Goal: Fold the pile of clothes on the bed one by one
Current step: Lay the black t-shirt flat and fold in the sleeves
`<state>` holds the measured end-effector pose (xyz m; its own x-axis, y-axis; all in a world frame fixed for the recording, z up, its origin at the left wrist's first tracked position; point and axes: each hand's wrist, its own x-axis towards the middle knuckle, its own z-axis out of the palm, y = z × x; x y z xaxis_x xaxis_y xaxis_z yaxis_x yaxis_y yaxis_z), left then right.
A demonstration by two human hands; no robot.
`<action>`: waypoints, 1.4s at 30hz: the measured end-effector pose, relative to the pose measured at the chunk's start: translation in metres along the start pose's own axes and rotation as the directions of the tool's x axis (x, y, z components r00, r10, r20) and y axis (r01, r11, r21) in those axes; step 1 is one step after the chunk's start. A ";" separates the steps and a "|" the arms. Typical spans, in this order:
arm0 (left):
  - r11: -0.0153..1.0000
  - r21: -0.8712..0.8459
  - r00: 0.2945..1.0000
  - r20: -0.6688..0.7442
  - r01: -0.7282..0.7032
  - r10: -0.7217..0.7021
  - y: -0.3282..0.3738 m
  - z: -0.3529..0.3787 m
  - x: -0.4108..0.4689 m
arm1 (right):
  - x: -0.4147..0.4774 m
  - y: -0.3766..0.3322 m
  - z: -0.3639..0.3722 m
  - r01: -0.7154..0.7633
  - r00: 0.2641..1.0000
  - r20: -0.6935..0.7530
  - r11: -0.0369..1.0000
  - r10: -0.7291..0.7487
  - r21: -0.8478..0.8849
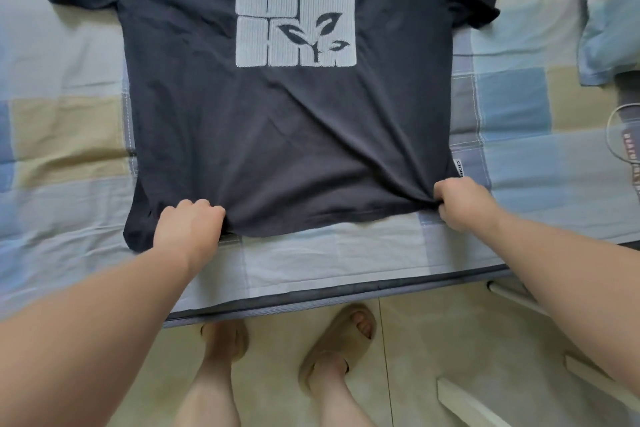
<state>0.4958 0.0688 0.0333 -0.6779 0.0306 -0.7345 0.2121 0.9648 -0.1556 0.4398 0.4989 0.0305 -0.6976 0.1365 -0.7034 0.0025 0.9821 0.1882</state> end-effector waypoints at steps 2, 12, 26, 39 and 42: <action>1.000 -0.004 0.992 0.126 -0.013 0.013 0.002 -0.018 -0.003 | -0.010 0.000 -0.016 0.017 0.998 0.064 0.999 -0.020 0.042; 0.881 -0.335 0.943 -0.131 -0.333 0.307 0.067 -0.182 0.041 | -0.014 0.011 -0.122 0.029 0.989 -0.138 0.820 0.062 0.572; 0.772 -0.510 0.910 -0.354 -0.380 0.215 0.245 -0.319 0.225 | 0.235 0.102 -0.206 -0.007 0.974 -0.027 0.146 0.227 0.989; -0.276 -0.957 0.996 -0.090 -0.094 -0.026 0.232 -0.347 0.268 | 0.272 0.055 -0.271 0.232 0.972 -0.229 -0.292 0.045 0.928; -0.567 -0.823 0.998 0.017 -0.023 -0.064 0.187 -0.350 0.274 | 0.241 0.001 -0.291 0.354 0.886 -0.362 -0.082 -0.290 0.932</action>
<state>0.1034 0.3488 0.0342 -0.6783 -0.0360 -0.7339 -0.6844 -0.3327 0.6488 0.0628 0.4950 0.0604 -0.8780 -0.2112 -0.4295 0.4204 0.0884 -0.9030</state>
